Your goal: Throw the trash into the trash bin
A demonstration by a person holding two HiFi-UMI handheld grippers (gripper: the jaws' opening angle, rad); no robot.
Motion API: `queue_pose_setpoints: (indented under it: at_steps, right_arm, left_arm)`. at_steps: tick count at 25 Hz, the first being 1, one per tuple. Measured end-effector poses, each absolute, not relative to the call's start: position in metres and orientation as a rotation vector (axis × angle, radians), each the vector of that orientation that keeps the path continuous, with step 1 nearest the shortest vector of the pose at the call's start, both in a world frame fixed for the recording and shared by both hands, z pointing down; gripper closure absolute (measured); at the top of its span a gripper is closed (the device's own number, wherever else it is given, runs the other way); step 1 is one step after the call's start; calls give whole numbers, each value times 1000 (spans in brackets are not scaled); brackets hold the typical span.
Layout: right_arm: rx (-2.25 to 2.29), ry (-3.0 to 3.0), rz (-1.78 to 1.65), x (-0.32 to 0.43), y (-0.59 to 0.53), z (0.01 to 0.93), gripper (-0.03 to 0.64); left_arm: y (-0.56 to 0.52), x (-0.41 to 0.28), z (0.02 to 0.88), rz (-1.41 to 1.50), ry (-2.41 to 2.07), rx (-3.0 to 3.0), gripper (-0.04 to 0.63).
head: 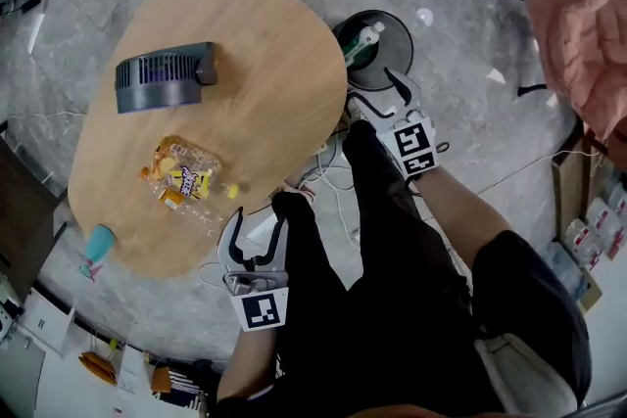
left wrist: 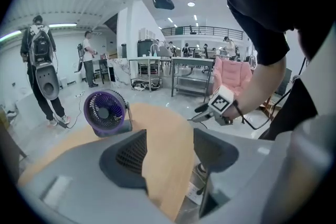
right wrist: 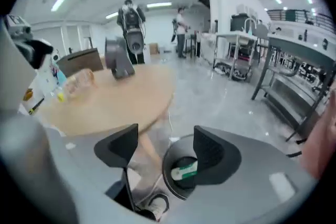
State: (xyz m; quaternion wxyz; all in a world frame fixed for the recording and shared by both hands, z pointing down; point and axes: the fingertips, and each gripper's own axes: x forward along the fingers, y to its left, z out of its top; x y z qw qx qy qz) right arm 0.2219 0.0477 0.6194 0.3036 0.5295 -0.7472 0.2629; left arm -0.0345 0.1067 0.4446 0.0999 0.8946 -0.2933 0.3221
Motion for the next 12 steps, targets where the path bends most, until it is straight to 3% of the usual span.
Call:
queue_pose_setpoints:
  at_steps: [5, 9, 12]
  right_arm:
    - [1354, -2379, 590, 123, 43, 494, 270]
    - [1080, -2546, 571, 26, 53, 473, 268]
    - [947, -2574, 631, -39, 63, 471, 267]
  left_arm:
    - [83, -67, 429, 900, -1081, 2607, 307]
    - [86, -115, 418, 810, -1345, 2417, 308]
    - [102, -151, 418, 964, -1337, 2484, 310]
